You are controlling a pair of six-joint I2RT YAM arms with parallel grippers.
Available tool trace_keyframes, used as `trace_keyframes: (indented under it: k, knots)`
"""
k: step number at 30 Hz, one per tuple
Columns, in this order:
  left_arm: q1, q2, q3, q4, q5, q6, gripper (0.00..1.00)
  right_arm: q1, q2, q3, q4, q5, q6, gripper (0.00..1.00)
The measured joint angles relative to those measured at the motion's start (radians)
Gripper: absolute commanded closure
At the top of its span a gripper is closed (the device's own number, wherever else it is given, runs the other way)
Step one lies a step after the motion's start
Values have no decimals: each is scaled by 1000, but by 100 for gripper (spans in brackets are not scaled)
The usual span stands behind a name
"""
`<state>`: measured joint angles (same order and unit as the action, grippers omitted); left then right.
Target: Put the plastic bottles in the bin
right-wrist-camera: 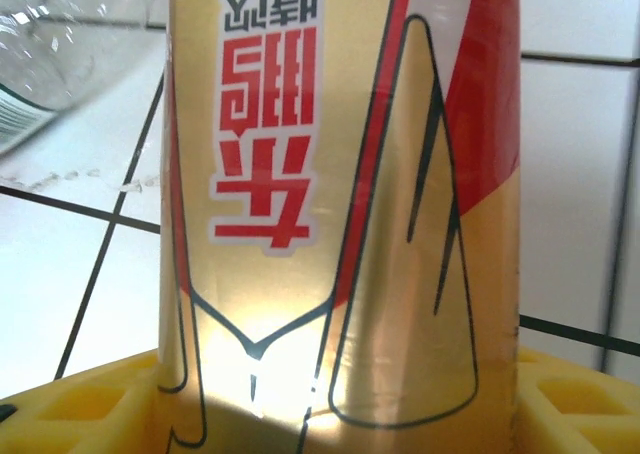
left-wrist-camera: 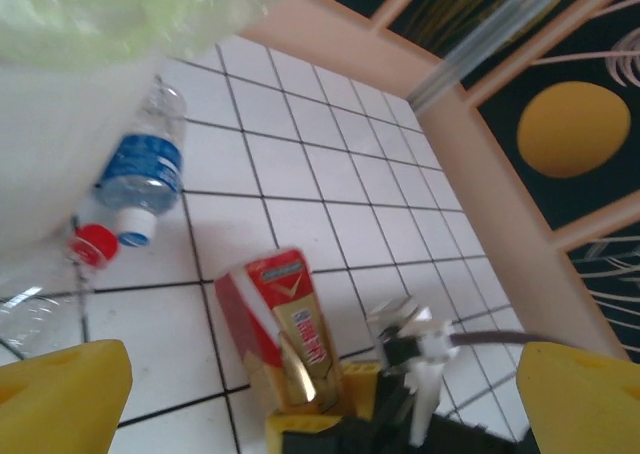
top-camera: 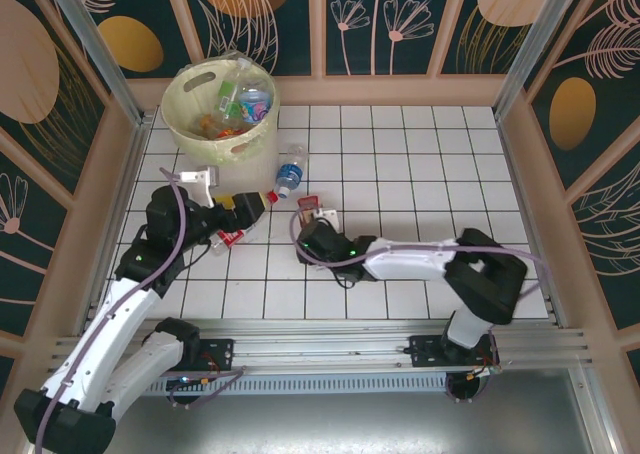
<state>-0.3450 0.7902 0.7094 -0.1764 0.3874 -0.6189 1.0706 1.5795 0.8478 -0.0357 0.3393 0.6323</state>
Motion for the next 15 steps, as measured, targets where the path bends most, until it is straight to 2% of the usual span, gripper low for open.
trace_keyframes:
  k: [7, 15]
  knots:
    - [-21, 29, -141, 231, 130, -117, 1, -36, -285, -127, 51, -111, -103, 39]
    - [-167, 134, -167, 444, 158, -188, 1, -62, -443, -153, 56, -299, -177, 38]
